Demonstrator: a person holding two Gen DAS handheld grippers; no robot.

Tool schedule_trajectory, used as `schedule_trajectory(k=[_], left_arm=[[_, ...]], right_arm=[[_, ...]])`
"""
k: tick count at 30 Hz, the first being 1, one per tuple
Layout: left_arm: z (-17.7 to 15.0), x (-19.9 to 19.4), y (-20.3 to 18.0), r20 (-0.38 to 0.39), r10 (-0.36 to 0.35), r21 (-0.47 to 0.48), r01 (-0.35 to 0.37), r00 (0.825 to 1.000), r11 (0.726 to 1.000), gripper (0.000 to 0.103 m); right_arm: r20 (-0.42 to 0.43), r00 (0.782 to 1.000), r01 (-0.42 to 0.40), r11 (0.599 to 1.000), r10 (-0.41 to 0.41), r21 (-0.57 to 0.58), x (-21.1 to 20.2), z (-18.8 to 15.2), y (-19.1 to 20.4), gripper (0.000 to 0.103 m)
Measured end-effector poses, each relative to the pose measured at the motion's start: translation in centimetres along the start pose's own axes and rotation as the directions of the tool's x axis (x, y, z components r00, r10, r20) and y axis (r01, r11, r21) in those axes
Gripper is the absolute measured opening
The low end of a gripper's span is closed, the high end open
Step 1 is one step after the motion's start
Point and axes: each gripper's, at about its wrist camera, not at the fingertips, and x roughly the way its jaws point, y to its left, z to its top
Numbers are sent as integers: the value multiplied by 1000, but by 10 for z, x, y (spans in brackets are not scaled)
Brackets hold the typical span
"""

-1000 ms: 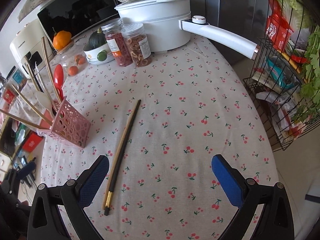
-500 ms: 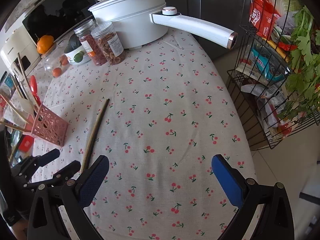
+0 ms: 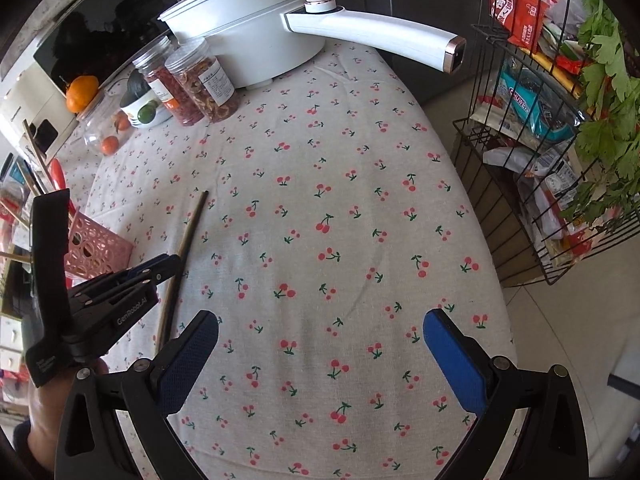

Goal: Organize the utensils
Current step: 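Move the left gripper to the wooden chopstick beside the black one and close, then lift the wooden chopstick with the left gripper while the right gripper grasps the black gold-tipped chopstick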

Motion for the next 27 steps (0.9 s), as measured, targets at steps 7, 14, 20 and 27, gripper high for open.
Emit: schedule_trajectory(k=[7,14,20,27], left_arm=[[3,-1,2,7,8,-7,-8,1000,1000,12],[2,0,3,8,32,19,-32,999,999,12],[8,4,-2,-4,44,33,-44,999,998,12],[14,6,7,-29,-4,-18,4,1000,1000,13]], right_arm=[[-7,1000,-8,1000,8,17,3,2,0,103],[-14,1000,-11,1000,11,26,5,3,-1,103],[-20,1000,-14,1000,14,20,7,4,3,103],[-26,1000,-8,1000,9,20,12,5,8,103]])
